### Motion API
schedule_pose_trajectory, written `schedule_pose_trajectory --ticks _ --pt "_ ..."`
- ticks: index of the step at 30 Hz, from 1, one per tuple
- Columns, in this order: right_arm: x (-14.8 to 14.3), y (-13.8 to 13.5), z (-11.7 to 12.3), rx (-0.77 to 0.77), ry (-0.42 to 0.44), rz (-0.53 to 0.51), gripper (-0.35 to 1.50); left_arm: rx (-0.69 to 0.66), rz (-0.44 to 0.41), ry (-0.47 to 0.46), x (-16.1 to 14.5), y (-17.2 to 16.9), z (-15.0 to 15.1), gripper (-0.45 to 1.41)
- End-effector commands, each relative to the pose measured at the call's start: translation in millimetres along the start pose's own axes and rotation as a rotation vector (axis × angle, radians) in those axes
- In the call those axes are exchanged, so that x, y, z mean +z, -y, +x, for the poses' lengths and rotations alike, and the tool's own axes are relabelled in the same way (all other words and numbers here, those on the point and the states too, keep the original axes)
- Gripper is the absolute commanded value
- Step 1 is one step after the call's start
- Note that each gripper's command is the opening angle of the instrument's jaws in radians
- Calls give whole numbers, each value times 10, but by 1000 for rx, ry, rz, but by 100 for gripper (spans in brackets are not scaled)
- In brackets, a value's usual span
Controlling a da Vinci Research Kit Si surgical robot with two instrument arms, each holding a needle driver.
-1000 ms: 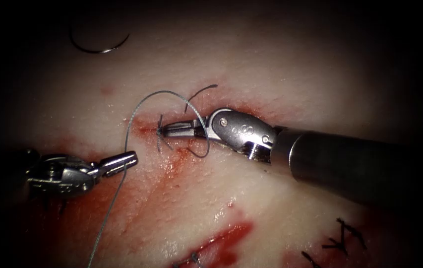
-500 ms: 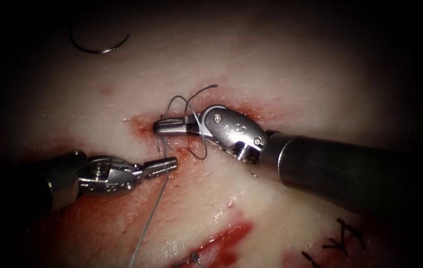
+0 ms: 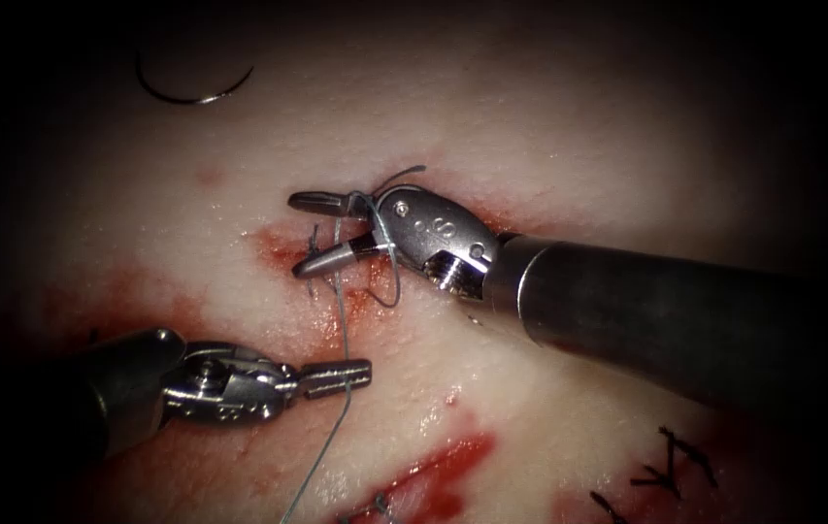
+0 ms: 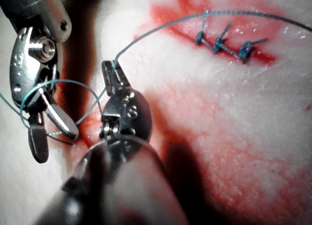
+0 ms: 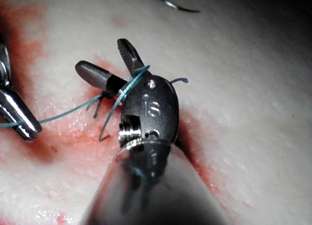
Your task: Wound Closure
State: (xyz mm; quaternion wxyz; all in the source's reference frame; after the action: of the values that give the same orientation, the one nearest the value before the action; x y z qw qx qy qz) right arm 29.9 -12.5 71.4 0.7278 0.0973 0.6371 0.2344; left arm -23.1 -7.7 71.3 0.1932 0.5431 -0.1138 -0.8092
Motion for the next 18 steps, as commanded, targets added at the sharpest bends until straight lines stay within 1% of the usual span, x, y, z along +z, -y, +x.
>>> schedule_pose_trajectory --ticks 1,7,10,14,15,16,18 --pt "9 -2 -2 -6 10 5 133 13 1 -12 1 9 0 -45" --pt "11 4 -14 -25 95 11 131 56 0 -42 -20 33 13 -45" --pt "11 7 -20 -35 144 18 130 90 29 -62 -29 47 14 -45" --pt "10 10 -25 -44 187 26 130 101 61 -87 -36 63 10 -45" --pt "10 11 -26 -46 197 34 130 99 58 -104 -37 67 9 -45" --pt "9 13 -28 -49 217 56 128 100 51 -148 -41 76 7 -45" --pt "8 13 -29 -50 222 61 128 98 49 -158 -42 81 5 -45"
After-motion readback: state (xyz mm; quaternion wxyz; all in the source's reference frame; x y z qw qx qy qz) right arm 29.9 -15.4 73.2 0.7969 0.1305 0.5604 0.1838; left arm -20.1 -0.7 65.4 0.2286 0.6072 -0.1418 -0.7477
